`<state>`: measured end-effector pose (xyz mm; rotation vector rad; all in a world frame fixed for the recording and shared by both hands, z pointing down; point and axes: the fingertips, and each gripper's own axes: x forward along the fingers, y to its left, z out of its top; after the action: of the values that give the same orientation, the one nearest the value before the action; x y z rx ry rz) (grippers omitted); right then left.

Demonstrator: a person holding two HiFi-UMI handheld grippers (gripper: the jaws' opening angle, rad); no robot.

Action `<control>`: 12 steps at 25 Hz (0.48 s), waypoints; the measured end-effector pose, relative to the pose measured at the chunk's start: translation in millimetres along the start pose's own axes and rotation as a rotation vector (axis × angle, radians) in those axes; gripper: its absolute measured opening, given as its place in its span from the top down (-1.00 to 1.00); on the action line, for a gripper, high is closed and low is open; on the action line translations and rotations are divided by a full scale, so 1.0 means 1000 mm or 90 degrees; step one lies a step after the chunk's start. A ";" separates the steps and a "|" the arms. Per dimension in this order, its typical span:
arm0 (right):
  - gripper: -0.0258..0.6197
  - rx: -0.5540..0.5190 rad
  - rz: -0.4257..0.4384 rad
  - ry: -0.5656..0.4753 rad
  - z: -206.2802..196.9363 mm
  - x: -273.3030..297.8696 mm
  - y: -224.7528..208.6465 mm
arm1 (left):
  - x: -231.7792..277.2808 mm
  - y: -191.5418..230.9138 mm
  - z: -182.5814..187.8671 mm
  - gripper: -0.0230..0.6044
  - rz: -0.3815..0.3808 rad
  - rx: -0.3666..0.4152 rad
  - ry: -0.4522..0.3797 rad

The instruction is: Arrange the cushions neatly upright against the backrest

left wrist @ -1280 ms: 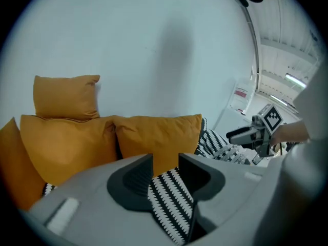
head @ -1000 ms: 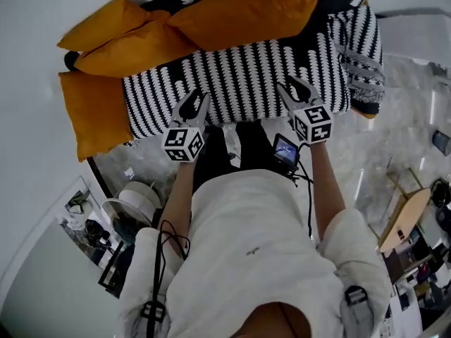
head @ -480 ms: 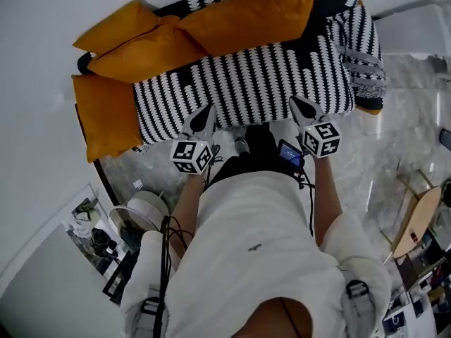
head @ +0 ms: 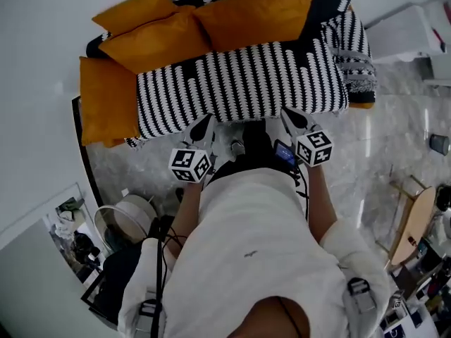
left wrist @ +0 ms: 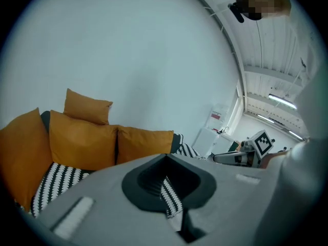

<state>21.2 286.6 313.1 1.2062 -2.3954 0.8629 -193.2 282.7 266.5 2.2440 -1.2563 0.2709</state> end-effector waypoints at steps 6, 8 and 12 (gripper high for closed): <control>0.85 -0.028 0.015 0.001 -0.010 -0.020 0.053 | -0.061 0.003 -0.012 0.92 0.006 -0.027 -0.030; 0.85 -0.032 0.015 -0.011 -0.006 -0.028 0.062 | -0.080 0.010 -0.006 0.92 0.018 -0.049 -0.061; 0.85 -0.026 0.011 -0.055 0.015 -0.049 0.069 | -0.110 0.010 0.018 0.92 0.004 -0.064 -0.120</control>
<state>-5.5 338.5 249.9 1.2318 -2.4822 0.7789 -262.7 348.1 209.1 2.2194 -1.3420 -0.0028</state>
